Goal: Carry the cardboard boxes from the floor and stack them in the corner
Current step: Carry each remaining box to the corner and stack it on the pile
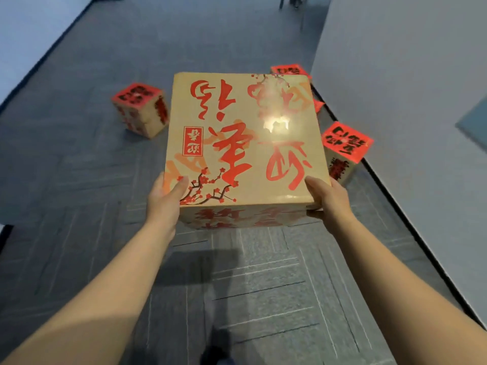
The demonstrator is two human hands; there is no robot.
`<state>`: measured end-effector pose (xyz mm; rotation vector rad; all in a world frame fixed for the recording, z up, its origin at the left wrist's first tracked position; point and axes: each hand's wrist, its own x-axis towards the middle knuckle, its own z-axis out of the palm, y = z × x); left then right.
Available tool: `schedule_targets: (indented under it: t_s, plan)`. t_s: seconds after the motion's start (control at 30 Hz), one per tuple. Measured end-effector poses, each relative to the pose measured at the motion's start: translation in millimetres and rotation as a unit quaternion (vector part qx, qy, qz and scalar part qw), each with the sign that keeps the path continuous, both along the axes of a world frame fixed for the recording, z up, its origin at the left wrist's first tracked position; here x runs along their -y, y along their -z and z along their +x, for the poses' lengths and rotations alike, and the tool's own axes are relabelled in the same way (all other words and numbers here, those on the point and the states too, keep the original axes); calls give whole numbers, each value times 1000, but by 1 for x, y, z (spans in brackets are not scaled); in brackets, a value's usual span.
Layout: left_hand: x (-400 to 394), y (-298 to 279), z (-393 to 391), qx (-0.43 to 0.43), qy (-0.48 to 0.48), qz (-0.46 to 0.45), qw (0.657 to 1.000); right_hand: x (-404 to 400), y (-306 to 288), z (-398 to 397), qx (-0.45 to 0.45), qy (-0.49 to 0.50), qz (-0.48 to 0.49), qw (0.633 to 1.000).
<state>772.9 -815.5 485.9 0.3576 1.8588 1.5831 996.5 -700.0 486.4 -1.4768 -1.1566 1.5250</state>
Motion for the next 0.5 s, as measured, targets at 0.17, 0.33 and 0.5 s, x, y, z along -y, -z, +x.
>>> schedule_targets:
  t_s: [0.17, 0.33, 0.5]
  plan:
    - [-29, -16, 90, 15, 91, 31, 995, 13, -21, 107, 7, 88, 21, 996]
    - [-48, -30, 185, 16, 198, 38, 979, 41, -42, 216, 17, 182, 32, 983]
    - [-72, -47, 279, 3, 308, 42, 950, 80, -61, 312, 3, 286, 38, 957]
